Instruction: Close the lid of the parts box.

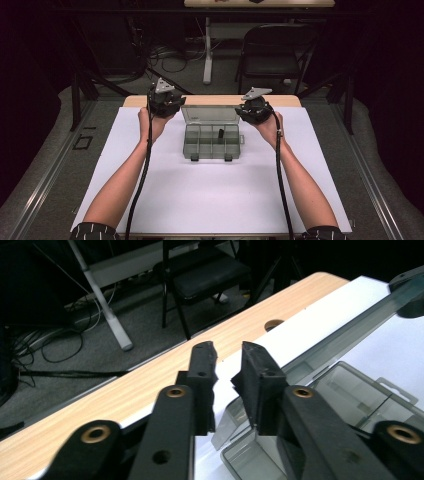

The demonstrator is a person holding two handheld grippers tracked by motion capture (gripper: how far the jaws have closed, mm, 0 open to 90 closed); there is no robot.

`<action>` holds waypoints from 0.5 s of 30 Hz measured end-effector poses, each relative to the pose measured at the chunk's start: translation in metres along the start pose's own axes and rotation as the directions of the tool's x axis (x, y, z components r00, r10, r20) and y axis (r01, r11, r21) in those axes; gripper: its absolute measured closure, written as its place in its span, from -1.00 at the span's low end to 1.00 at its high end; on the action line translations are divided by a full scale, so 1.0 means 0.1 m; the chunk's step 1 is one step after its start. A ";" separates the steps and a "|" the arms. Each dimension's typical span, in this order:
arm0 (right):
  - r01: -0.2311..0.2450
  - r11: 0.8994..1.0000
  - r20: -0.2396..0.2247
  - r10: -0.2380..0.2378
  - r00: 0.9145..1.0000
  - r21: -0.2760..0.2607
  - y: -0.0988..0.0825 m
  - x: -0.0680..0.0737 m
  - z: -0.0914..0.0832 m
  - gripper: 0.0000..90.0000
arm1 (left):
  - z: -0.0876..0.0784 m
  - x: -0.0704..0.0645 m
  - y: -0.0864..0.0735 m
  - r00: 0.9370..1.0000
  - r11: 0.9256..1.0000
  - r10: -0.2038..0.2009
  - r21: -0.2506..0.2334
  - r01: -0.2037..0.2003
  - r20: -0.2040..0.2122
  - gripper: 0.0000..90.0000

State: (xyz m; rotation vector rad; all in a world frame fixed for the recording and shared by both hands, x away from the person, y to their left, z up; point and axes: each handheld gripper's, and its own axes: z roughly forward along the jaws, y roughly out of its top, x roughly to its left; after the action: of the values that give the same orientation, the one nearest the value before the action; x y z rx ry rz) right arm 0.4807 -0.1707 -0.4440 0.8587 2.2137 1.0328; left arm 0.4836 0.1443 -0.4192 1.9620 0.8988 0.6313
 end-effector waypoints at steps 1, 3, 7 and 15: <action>0.004 1.000 0.000 -0.004 1.000 -0.003 0.00 0.00 0.00 0.62 | 0.01 0.00 -0.01 1.000 1.000 -0.001 0.005 0.001 0.000 0.72; -0.001 1.000 -0.005 0.001 1.000 -0.004 0.00 0.01 -0.02 0.59 | 0.02 0.00 -0.02 1.000 1.000 -0.013 0.008 0.013 0.007 0.77; -0.019 1.000 -0.019 0.019 1.000 -0.009 0.01 0.01 -0.06 0.41 | 0.04 -0.03 -0.04 1.000 0.999 0.011 0.031 -0.012 0.017 0.85; -0.053 0.997 -0.153 0.044 0.987 -0.052 0.03 0.09 -0.25 0.08 | 0.02 -0.10 -0.12 0.998 0.998 0.036 0.057 -0.040 0.059 0.92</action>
State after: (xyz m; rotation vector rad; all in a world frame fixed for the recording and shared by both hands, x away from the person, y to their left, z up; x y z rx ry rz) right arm 0.4585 -0.1743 -0.4290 0.8379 2.2867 1.2144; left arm 0.4750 0.1396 -0.4312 2.0434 0.8548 0.5726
